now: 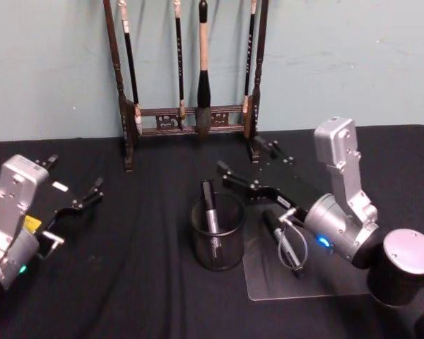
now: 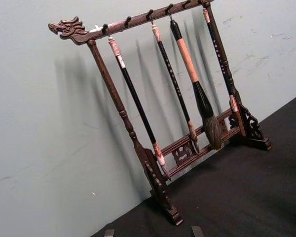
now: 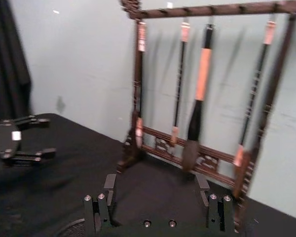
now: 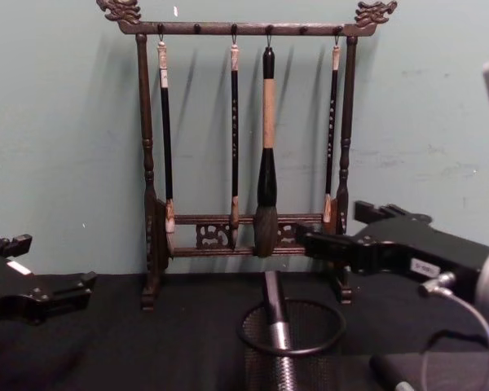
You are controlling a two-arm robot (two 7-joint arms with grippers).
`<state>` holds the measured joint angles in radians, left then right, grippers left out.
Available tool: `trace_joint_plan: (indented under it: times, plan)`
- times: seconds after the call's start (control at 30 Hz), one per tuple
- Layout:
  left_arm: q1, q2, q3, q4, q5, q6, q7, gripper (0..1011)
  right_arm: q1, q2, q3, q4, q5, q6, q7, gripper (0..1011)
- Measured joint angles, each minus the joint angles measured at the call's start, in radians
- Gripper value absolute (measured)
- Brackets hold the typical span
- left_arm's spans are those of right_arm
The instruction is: Pick up the water-based marker from the table and place it into the pen holder.
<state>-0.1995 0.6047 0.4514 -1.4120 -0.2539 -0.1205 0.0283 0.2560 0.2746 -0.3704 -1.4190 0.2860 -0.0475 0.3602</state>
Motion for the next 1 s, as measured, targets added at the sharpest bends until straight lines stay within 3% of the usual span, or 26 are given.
trace_joint_plan:
  times: [0.63,1.0]
  plan:
    - [0.0,0.0,0.0,0.0,0.0,0.0,0.0,1009,-0.126,0.019,0.093,-0.149,-0.069,0.136,-0.144,1002]
    - [0.0,0.0,0.0,0.0,0.0,0.0,0.0,1009,-0.159,-0.003,0.13,-0.158,-0.089,0.215,-0.17,1002]
